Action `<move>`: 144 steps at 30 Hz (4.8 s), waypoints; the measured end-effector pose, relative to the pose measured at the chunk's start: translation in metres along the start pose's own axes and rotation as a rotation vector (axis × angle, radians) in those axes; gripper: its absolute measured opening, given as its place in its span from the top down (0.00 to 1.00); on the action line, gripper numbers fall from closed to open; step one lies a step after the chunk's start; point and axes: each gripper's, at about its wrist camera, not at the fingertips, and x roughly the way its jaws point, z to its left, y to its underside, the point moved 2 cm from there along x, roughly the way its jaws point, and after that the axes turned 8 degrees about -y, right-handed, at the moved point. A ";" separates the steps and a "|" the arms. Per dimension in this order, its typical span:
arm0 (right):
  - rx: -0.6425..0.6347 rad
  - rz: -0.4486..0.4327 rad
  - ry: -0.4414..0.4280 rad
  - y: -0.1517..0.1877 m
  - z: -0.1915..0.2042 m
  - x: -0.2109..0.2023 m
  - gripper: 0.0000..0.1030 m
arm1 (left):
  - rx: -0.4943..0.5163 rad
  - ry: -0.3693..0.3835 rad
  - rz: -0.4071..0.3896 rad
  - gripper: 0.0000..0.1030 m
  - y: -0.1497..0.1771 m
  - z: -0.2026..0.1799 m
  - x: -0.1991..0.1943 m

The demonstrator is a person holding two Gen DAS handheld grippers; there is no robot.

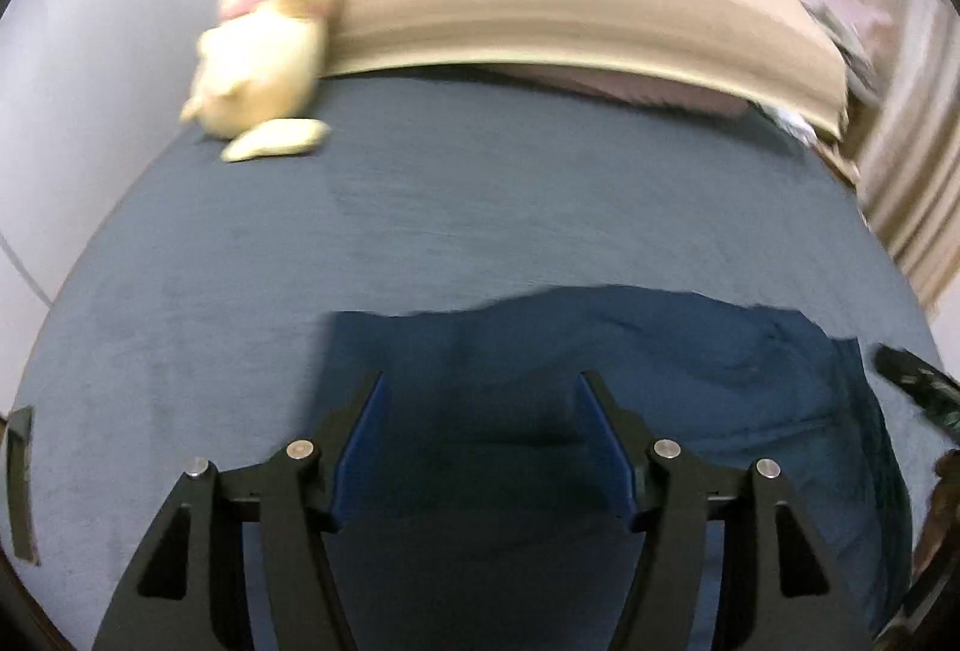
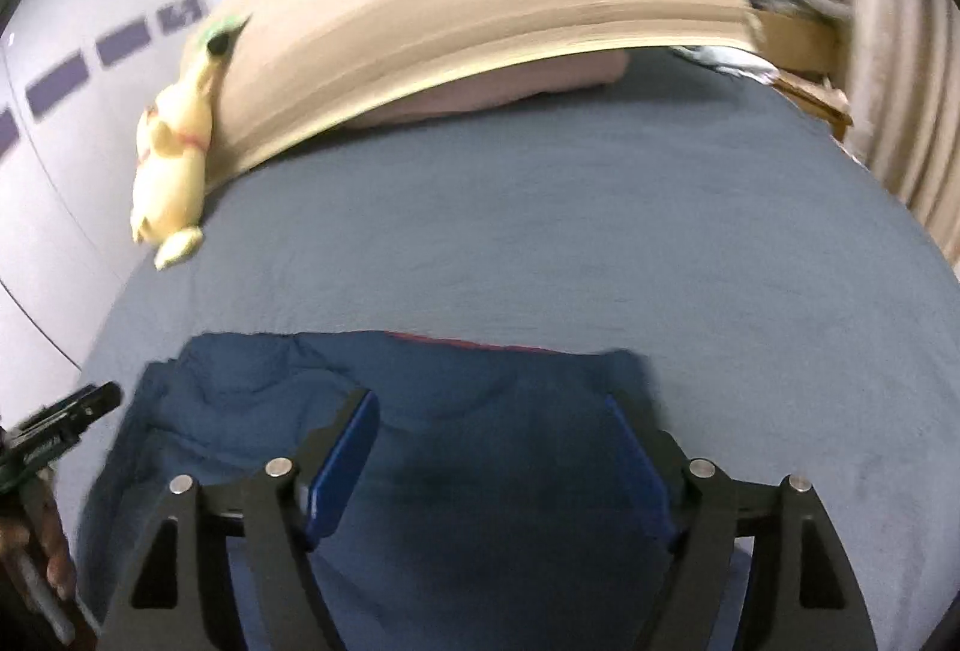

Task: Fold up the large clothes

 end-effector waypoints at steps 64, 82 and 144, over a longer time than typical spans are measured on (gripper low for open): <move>0.052 -0.012 0.103 0.216 0.021 -0.096 0.04 | 0.038 -0.124 -0.006 0.25 0.197 0.008 -0.096; 0.150 -0.227 -0.020 0.210 -0.008 -0.192 0.00 | -0.128 -0.170 -0.150 0.16 0.186 0.076 -0.145; -0.028 -0.142 0.065 0.207 0.066 -0.227 0.00 | 0.014 -0.025 -0.197 0.11 0.191 0.001 -0.217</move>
